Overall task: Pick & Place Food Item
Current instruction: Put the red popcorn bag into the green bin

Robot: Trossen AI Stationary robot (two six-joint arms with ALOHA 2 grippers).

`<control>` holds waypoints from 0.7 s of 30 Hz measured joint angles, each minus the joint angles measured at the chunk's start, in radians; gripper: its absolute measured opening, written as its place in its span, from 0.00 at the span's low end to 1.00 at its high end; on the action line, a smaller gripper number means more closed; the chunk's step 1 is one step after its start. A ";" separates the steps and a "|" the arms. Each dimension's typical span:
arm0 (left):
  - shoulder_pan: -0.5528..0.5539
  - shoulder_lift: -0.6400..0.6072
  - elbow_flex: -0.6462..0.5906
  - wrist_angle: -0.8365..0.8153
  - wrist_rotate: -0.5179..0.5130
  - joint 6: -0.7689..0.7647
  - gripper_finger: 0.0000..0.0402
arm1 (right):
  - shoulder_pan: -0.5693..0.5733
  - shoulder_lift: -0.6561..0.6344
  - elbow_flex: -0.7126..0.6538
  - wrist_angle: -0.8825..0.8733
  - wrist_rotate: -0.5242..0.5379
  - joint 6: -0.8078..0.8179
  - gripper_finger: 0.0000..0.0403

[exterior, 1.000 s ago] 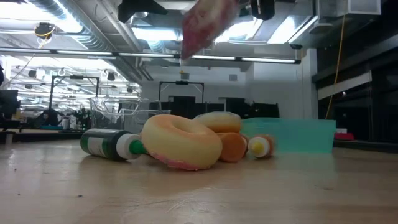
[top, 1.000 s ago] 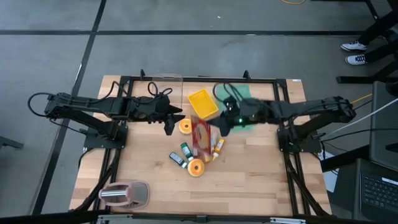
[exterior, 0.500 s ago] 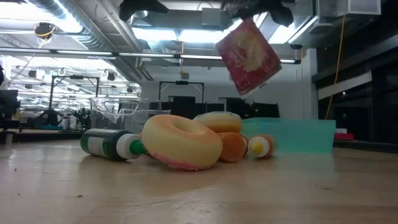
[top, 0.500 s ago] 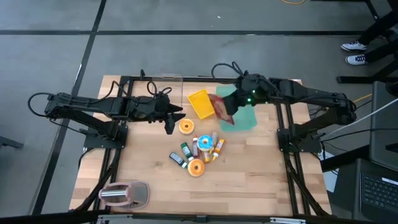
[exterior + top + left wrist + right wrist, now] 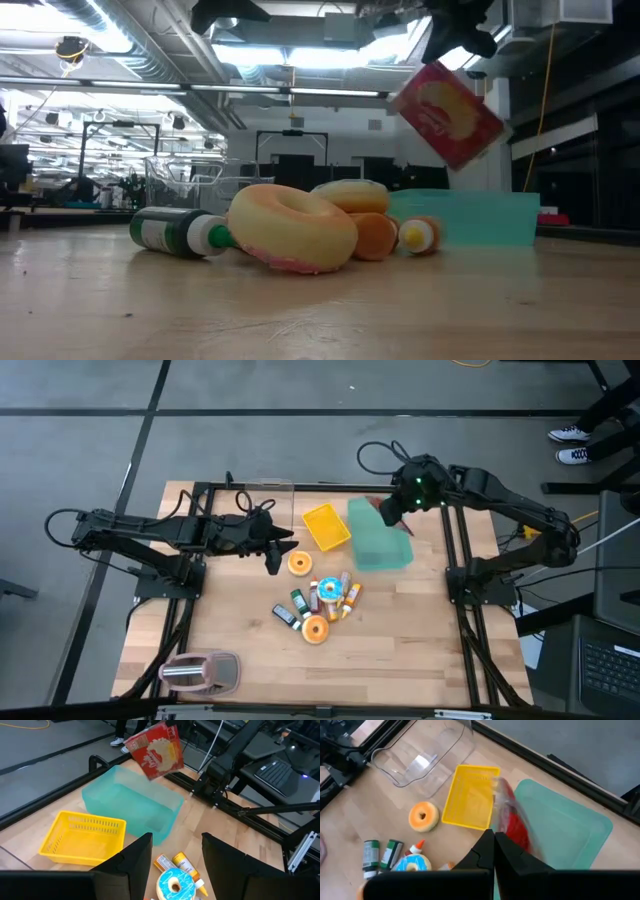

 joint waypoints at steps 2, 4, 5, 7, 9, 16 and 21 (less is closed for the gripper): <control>0.000 0.000 0.000 0.000 -0.008 -0.002 0.42 | -0.021 0.005 -0.001 0.002 -0.019 -0.021 0.00; 0.000 0.000 0.000 0.000 -0.015 -0.007 0.42 | -0.041 0.005 -0.015 0.018 -0.033 -0.035 0.00; 0.000 0.000 0.000 0.000 -0.018 -0.008 0.42 | -0.051 0.005 -0.028 0.028 -0.045 -0.042 0.00; 0.000 0.000 0.000 0.000 -0.024 -0.009 0.42 | -0.068 0.005 -0.069 0.053 -0.066 -0.049 0.00; 0.000 0.000 0.000 0.000 -0.025 -0.009 0.42 | -0.084 0.005 -0.119 0.083 -0.084 -0.057 0.00; 0.000 0.000 0.000 -0.001 -0.025 -0.024 0.42 | -0.136 0.006 -0.333 0.325 -0.180 -0.068 0.00; 0.000 0.000 0.000 -0.001 -0.025 -0.035 0.42 | -0.158 0.006 -0.431 0.435 -0.256 -0.028 0.00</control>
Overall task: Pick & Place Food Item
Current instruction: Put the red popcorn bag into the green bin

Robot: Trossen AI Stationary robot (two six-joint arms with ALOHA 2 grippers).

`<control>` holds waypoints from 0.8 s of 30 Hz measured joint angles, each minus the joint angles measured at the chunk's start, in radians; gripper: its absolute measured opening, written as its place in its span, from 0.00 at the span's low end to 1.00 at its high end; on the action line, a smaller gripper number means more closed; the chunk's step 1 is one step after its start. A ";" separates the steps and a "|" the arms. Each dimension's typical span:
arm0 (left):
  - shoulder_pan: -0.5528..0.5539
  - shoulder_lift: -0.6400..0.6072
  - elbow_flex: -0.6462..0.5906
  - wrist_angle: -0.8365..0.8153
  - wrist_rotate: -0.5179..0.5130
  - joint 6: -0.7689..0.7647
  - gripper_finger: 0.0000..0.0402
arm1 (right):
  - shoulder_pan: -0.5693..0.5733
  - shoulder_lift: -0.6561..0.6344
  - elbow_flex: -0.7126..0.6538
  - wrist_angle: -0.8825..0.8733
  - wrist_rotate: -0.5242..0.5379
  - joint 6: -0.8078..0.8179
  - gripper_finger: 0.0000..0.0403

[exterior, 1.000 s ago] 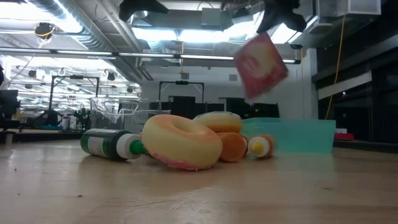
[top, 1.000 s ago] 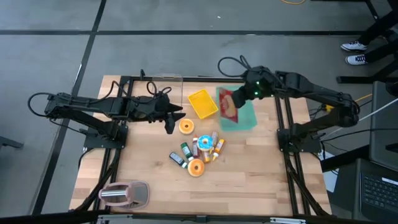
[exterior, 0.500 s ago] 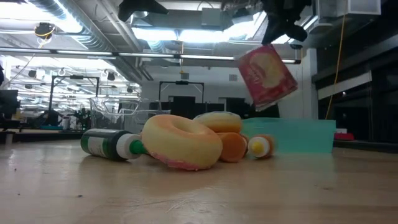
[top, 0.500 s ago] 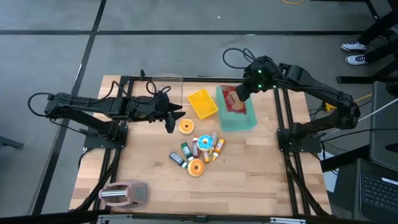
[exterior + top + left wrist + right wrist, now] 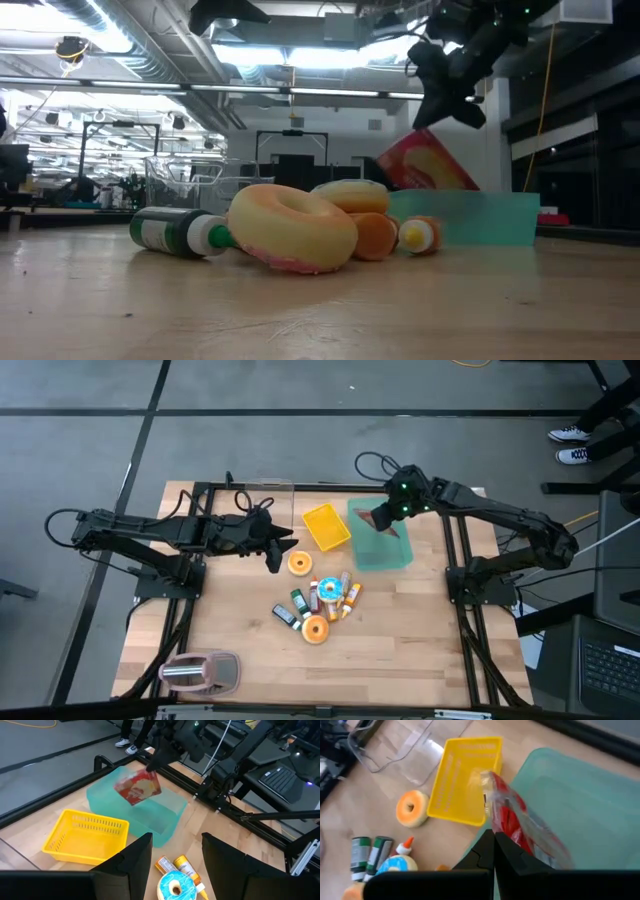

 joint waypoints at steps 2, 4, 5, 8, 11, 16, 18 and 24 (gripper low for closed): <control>0.000 0.000 0.000 0.000 0.000 -0.009 0.42 | 0.000 0.000 -0.015 0.012 -0.013 0.005 0.00; 0.001 0.000 0.000 0.000 0.000 -0.012 0.42 | 0.000 0.000 -0.016 0.018 -0.023 0.007 0.00; 0.002 0.000 0.000 0.000 0.000 -0.012 0.42 | 0.000 0.000 -0.016 0.028 -0.025 0.008 0.00; 0.015 0.000 0.000 -0.001 0.004 -0.024 0.42 | -0.003 -0.008 -0.016 0.064 -0.043 0.023 0.00; 0.032 0.000 0.000 -0.001 0.012 -0.027 0.42 | -0.009 -0.024 -0.016 0.119 -0.089 0.042 0.00; 0.056 0.000 0.000 -0.001 0.037 -0.027 0.42 | -0.013 -0.045 -0.016 0.120 -0.107 0.065 0.00; 0.060 0.000 0.000 -0.001 0.038 -0.026 0.42 | -0.013 -0.045 -0.016 0.102 -0.107 0.065 0.00; 0.061 0.000 0.000 -0.001 0.042 -0.011 0.42 | -0.013 -0.031 -0.016 0.084 -0.110 0.061 0.00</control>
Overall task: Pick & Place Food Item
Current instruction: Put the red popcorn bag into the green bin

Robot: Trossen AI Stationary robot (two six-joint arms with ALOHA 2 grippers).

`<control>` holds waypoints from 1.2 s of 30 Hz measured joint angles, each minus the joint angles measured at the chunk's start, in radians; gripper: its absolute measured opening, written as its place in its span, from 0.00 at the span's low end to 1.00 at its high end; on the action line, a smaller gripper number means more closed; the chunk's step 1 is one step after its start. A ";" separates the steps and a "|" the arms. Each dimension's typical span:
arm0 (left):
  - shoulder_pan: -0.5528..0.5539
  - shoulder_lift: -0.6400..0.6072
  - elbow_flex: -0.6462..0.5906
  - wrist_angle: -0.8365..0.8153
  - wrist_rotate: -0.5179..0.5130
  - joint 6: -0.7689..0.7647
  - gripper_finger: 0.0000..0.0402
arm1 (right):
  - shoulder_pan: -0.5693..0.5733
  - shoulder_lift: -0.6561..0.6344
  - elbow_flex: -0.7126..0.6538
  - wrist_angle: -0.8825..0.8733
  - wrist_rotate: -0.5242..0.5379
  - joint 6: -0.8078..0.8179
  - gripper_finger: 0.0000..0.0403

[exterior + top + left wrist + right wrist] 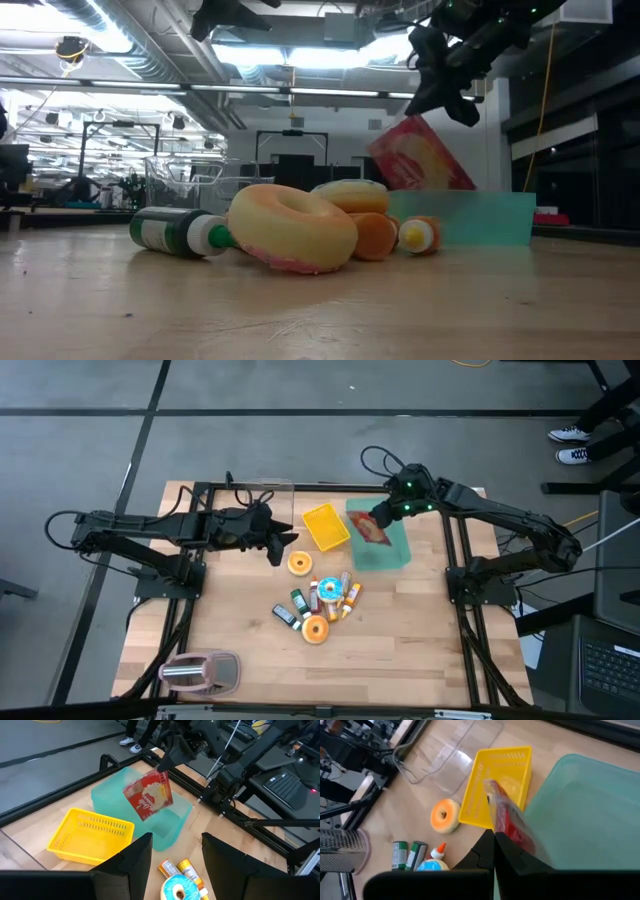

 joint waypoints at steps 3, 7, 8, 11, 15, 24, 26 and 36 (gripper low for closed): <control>0.000 0.000 0.000 -0.005 0.005 0.001 0.42 | 0.000 0.008 0.000 0.002 -0.023 0.000 0.00; 0.000 0.000 0.000 -0.006 0.005 0.002 0.42 | 0.000 0.010 0.000 0.011 -0.053 0.002 0.00; 0.000 0.000 0.000 -0.006 0.005 0.002 0.42 | 0.000 0.010 0.000 0.010 -0.060 0.006 0.00; 0.000 0.000 0.000 -0.006 0.005 0.002 0.42 | 0.000 0.010 0.000 0.010 -0.082 0.008 0.00; 0.000 0.000 0.000 -0.006 0.004 0.003 0.42 | 0.000 0.010 0.000 0.010 -0.111 0.007 0.00; 0.000 0.000 0.000 -0.006 0.004 0.003 0.42 | -0.021 0.009 -0.131 0.110 -0.193 0.024 0.00; 0.000 0.000 -0.001 -0.006 0.003 0.003 0.42 | -0.021 0.009 -0.187 0.171 -0.219 0.048 0.00; 0.045 0.000 -0.001 -0.006 0.018 0.003 0.42 | -0.127 0.012 -0.232 0.280 -0.198 0.046 0.00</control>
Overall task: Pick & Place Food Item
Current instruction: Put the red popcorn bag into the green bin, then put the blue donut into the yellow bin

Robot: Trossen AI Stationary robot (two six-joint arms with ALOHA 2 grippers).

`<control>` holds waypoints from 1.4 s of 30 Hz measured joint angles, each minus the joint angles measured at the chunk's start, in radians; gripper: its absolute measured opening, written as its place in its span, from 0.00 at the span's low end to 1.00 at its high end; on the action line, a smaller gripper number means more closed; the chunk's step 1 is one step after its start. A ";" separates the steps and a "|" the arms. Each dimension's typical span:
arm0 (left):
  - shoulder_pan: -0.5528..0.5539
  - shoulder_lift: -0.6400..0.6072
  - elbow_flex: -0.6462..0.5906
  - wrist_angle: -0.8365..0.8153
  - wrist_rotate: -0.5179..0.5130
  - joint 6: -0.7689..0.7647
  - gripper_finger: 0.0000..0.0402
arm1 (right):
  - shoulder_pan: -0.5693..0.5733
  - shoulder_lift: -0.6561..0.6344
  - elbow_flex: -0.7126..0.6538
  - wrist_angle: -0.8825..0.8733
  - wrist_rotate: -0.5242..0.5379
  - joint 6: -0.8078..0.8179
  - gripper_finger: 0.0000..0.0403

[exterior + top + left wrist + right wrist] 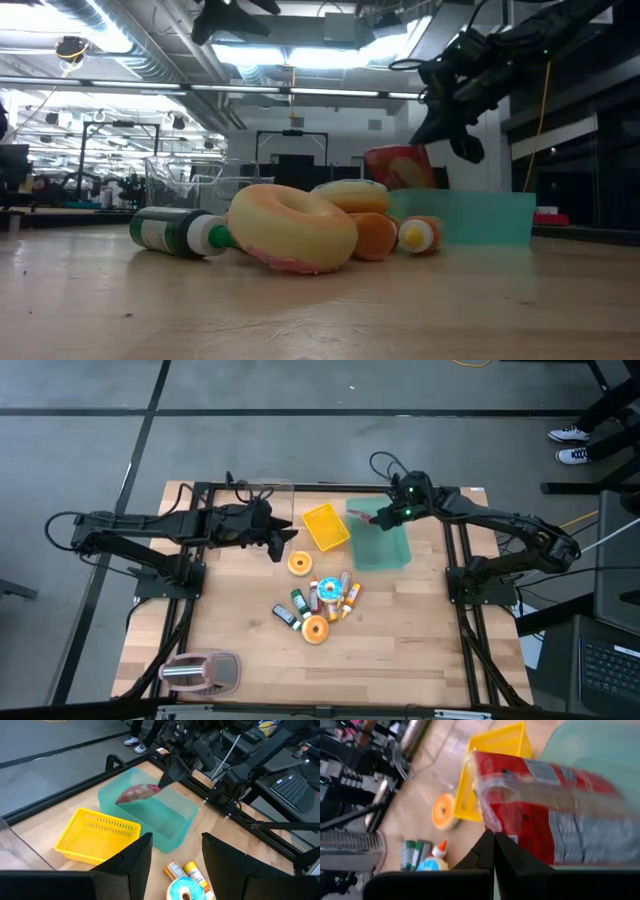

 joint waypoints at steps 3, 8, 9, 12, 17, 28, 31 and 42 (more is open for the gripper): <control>0.021 0.000 0.000 0.000 0.016 0.000 0.42 | -0.031 0.000 0.008 -0.001 -0.031 -0.022 0.00; 0.035 0.000 0.000 0.000 0.017 0.000 0.42 | -0.066 0.000 0.008 -0.087 -0.069 -0.084 0.00; 0.038 0.000 0.000 0.000 0.018 0.000 0.42 | -0.070 0.000 0.008 -0.113 -0.074 -0.104 0.00; 0.047 0.000 0.000 0.000 0.017 0.008 0.42 | -0.077 0.000 0.008 -0.182 -0.075 -0.169 0.00; 0.066 0.000 0.000 0.000 0.019 0.018 0.42 | -0.101 0.022 0.008 -0.214 -0.083 -0.234 0.00; 0.074 0.000 0.000 0.000 0.031 0.000 0.42 | -0.099 0.035 0.009 -0.211 -0.167 -0.295 0.21; 0.074 0.000 0.000 0.000 0.029 0.000 0.42 | -0.098 0.035 0.009 -0.211 -0.181 -0.284 0.37; 0.074 0.000 0.000 0.001 0.038 0.063 0.42 | -0.097 0.033 0.009 -0.171 -0.260 -0.222 0.67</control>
